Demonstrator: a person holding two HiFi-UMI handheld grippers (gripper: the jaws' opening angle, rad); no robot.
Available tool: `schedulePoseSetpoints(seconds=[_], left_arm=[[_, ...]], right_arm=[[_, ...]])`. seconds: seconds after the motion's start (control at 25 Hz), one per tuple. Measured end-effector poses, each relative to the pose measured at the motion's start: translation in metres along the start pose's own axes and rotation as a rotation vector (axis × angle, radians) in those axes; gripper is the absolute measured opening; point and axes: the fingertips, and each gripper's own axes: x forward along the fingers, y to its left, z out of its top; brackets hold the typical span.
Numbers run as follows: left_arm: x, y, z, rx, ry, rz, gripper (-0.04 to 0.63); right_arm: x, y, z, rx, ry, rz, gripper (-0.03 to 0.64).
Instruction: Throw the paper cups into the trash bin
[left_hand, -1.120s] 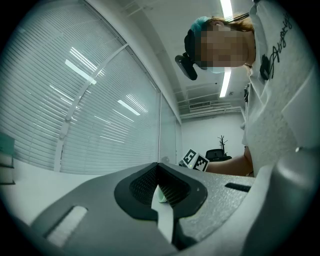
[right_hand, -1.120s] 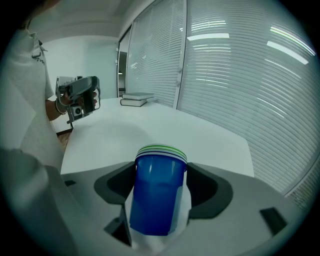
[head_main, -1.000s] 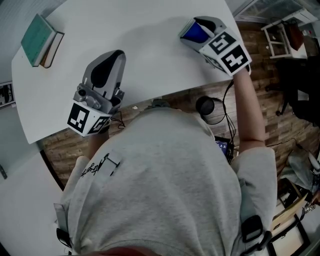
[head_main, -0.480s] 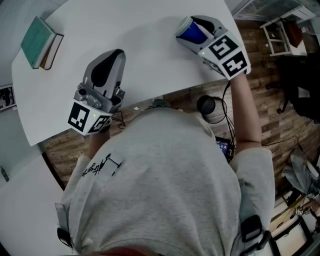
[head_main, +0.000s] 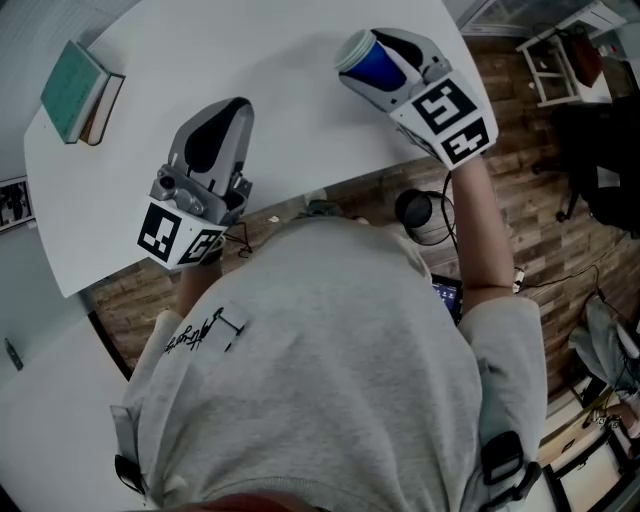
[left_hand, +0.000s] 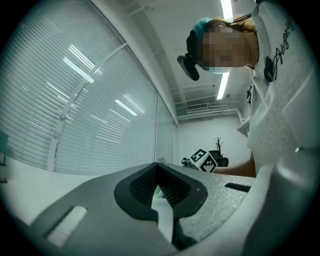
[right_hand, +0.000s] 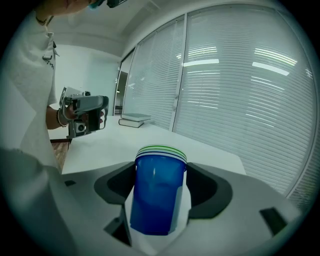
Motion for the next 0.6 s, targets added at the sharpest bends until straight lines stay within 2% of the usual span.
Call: schedulePoseSetpoints(seconds=[0.6], left_arm=[[0.002,-0.006,-0.001,0.003,0.0,-0.027,-0.006]], right_arm=[[-0.018,0.011,0.031,0.02,-0.157,-0.064,0.296]])
